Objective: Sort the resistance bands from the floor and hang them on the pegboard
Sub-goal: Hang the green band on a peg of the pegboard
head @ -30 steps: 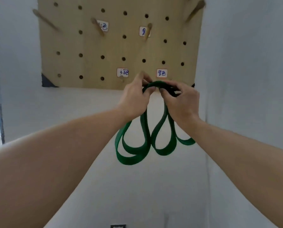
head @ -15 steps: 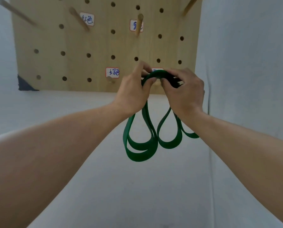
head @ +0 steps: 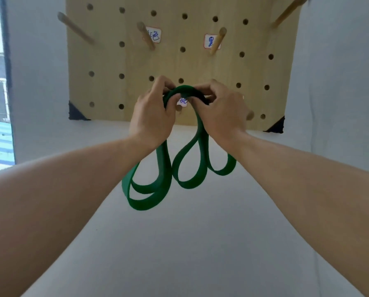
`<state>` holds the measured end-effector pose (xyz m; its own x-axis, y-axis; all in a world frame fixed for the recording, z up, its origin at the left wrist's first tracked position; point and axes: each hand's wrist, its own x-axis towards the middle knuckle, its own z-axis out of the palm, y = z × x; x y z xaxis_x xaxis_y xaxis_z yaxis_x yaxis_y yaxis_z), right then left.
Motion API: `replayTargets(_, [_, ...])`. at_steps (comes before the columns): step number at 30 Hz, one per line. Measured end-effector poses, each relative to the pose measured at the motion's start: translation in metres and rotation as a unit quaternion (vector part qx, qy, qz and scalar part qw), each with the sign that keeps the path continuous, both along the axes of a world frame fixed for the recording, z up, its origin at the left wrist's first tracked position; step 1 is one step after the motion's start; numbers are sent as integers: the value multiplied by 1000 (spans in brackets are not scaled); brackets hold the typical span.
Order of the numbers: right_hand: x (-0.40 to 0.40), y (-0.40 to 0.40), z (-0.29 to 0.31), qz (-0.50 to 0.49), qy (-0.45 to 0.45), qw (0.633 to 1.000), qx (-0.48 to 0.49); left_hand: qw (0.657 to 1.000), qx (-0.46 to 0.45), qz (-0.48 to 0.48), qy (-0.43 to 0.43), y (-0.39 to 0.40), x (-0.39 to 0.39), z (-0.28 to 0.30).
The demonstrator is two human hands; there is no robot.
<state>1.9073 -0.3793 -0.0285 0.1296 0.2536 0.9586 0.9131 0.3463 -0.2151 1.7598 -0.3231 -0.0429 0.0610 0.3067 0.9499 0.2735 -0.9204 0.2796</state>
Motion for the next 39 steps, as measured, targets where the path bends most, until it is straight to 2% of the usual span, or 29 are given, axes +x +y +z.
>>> replayTargets(4, [-2, 22, -2, -26, -17, 999, -37, 994, -69, 31, 81, 21, -6, -1])
replayTargets(6, [0, 32, -4, -44, -28, 998, -32, 992, -81, 52, 87, 30, -5, 0])
replayTargets(9, [2, 46, -4, -66, -38, 997, -29, 986, -74, 119, 86, 41, 0, 1])
replayTargets(12, [5, 61, -3, -99, -39, 994, -40, 982, -18, 148, 113, 52, 8, -10])
replayTargets(18, [13, 79, -6, -100, -30, 994, -38, 991, 13, 118, 65, 68, 18, -18])
replayTargets(26, [26, 75, -30, -71, -19, 997, -27, 991, 112, 58, 44, 75, 21, -7])
replayTargets(31, [21, 78, -36, -52, -1, 998, -32, 995, 87, 44, 22, 76, 21, -22])
replayTargets(35, [23, 67, -36, -40, -52, 996, -65, 998, 27, 55, 17, 75, 16, -13])
replayTargets(37, [22, 64, -36, -41, -91, 994, -53, 998, 17, 59, 16, 75, 14, -16])
replayTargets(39, [19, 66, -35, -47, -88, 994, -31, 998, 15, 60, 15, 74, 15, -20])
